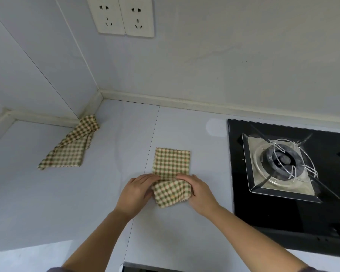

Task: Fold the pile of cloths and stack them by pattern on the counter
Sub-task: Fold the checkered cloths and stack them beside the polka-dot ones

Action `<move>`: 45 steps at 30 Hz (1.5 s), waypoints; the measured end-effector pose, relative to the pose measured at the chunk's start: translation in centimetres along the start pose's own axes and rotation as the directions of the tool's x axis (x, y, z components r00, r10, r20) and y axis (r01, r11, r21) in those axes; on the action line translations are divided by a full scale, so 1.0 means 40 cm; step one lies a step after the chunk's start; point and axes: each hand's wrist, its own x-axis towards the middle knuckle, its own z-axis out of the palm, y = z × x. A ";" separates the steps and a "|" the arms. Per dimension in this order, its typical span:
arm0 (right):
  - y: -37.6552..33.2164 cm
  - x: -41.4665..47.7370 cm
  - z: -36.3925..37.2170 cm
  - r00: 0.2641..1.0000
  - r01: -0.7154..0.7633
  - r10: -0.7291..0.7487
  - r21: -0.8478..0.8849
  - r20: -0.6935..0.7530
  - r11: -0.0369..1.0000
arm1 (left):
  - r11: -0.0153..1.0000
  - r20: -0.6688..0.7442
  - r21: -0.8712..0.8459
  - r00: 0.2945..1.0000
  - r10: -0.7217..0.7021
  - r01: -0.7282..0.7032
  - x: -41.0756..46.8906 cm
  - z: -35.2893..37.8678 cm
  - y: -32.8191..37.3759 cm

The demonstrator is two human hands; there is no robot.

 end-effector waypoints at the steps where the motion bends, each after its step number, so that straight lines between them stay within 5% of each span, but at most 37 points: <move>1: -0.005 0.003 -0.003 1.000 -0.019 0.019 0.009 0.007 1.000 | 1.000 -0.010 0.003 1.000 -0.018 0.018 0.002 0.004 -0.001; 8: -0.001 0.069 -0.019 0.937 -0.327 0.339 0.124 -0.089 0.937 | 0.847 0.119 -0.267 0.888 -0.443 0.459 0.082 -0.010 0.041; 13: -0.016 0.156 -0.034 0.832 -0.548 0.537 -0.054 -0.140 0.835 | 0.667 0.215 -0.151 0.683 -0.698 0.730 0.158 -0.007 0.054; 18: -0.016 0.186 -0.019 0.781 -0.623 0.593 -0.198 -0.194 0.757 | 0.637 0.181 0.014 0.625 -0.760 0.771 0.180 0.002 0.072; 22: -0.011 0.177 -0.016 0.765 -0.644 0.608 -0.230 -0.213 0.730 | 0.659 0.153 0.098 0.644 -0.750 0.745 0.176 0.004 0.091; 24: -0.010 0.177 -0.023 0.773 -0.635 0.600 -0.238 -0.207 0.735 | 0.723 0.053 0.118 0.723 -0.689 0.681 0.165 0.003 0.093; 27: -0.001 0.181 -0.033 0.776 -0.631 0.606 -0.202 -0.175 0.749 | 0.951 -0.116 0.186 0.967 -0.227 0.246 0.137 0.027 0.083; 30: 0.006 0.178 -0.051 0.762 -0.647 0.640 -0.090 -0.094 0.757 | 0.969 0.060 0.234 0.996 0.061 -0.073 0.112 0.069 0.077; 34: 0.006 0.149 -0.079 0.696 -0.712 0.712 0.216 0.091 0.668 | 0.946 0.087 0.318 0.995 0.042 -0.068 0.112 0.090 0.084; 38: 0.019 0.096 -0.098 0.794 -0.603 0.608 0.124 -0.004 0.788 | 0.962 0.014 0.265 0.998 0.069 -0.070 0.128 0.076 0.092; 42: 0.018 0.046 -0.133 0.945 -0.325 0.326 -0.090 0.003 0.942 | 0.985 0.001 -0.160 0.998 -0.065 0.064 0.143 0.021 0.128; 45: -0.008 0.033 -0.146 0.963 -0.265 0.268 -0.090 0.028 0.960 | 0.808 0.124 -0.542 0.973 -0.195 0.231 0.152 -0.023 0.163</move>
